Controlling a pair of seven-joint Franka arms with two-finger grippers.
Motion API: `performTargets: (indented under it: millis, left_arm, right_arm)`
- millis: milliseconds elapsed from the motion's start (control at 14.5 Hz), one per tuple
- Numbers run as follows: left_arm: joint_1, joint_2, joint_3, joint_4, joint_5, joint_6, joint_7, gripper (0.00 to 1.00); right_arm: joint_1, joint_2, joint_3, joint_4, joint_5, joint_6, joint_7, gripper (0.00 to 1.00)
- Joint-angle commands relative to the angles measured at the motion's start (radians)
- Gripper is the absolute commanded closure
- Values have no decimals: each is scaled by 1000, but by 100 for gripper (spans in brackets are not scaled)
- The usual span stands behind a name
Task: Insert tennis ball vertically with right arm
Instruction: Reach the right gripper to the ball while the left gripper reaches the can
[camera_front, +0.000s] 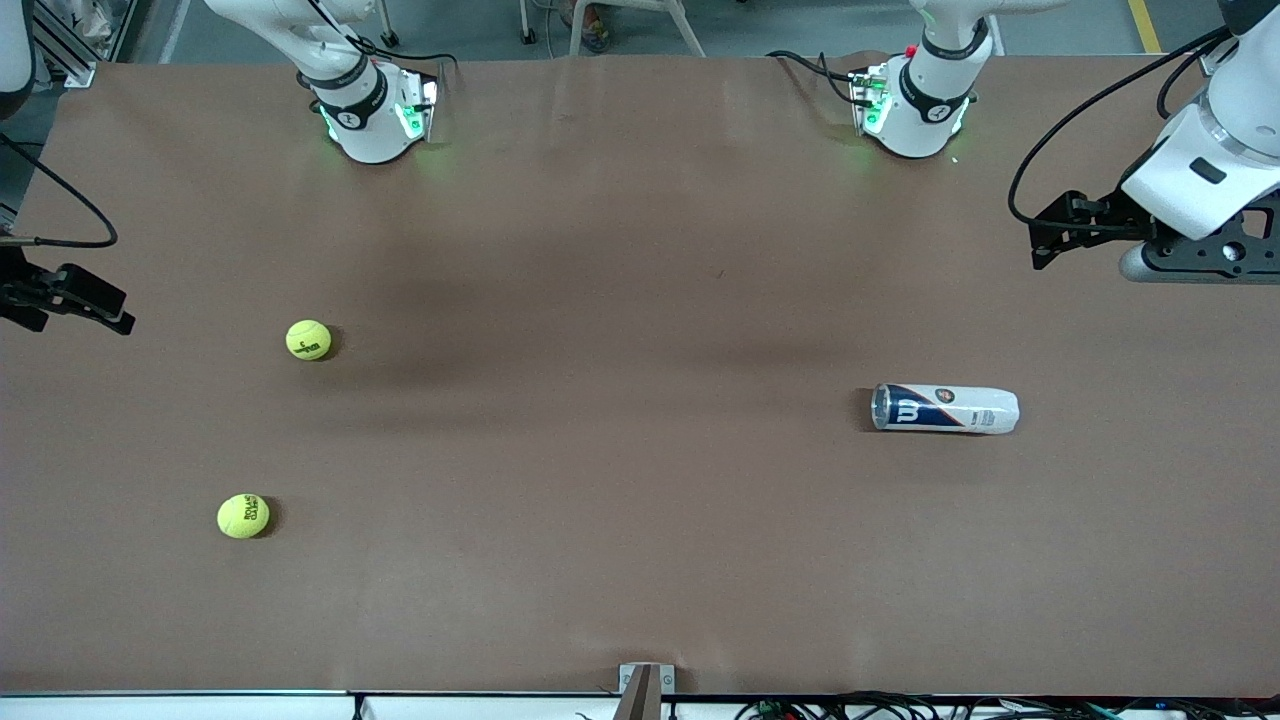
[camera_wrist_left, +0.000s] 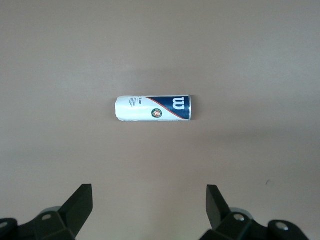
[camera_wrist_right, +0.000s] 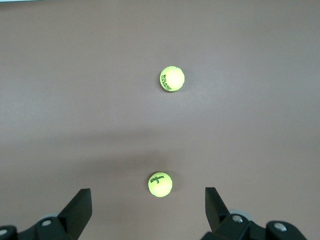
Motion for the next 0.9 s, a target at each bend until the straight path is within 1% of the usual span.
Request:
performTargets:
  millis: [0,138,277,415,553,761,830]
  left_arm:
    - [8,8,0,19,-2,0,-1,0]
    - [9,12,3,33,1,0,9,0]
    - [9,38,3,46,2,0,13,0]
    - [8,46,0,31,1,0,22,0]
    - [-7,83,-8,36,8,12,77,0]
    - [-43,132,-29,33,118,55,198,0]
    - [-46,147,-29,31,126,57,232,0]
  right_arm:
    - [-3,-58,3,-64,10,20,2,0]
    - [-3,-58,3,-64,10,20,2,0]
    - [-3,-58,3,-64,8,20,2,0]
    - [-4,-56,3,-64,10,17,2,0]
    - [-7,-53,3,-64,10,17,2,0]
    - [-12,-47,3,-85,8,23,2,0]
    - [-14,-47,3,-104,8,31,2,0]
